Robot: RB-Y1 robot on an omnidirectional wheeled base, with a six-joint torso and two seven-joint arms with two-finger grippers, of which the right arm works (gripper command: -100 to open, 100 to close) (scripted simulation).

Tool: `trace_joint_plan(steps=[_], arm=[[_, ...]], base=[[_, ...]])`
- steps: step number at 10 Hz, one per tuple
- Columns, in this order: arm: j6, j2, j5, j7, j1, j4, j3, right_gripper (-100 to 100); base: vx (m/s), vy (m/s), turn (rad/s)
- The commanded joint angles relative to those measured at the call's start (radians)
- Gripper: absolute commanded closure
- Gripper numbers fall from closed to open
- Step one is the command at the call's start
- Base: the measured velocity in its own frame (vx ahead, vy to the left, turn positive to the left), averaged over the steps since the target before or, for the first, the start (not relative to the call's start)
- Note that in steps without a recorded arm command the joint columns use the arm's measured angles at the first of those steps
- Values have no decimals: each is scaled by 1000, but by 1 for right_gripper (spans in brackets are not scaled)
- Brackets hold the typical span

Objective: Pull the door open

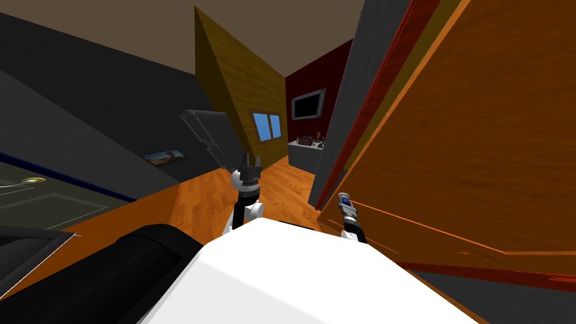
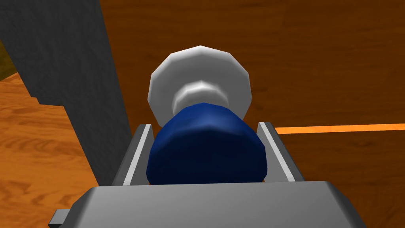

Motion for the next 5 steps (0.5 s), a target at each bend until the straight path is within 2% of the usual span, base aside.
trace_joint_plan(steps=[1,5], arm=[[-6,-14,8,-22,7,-5,19,100],[-23,-50,30,-81,26,-19,68,100]], base=[[-114,-26,106],[-207,-37,106]])
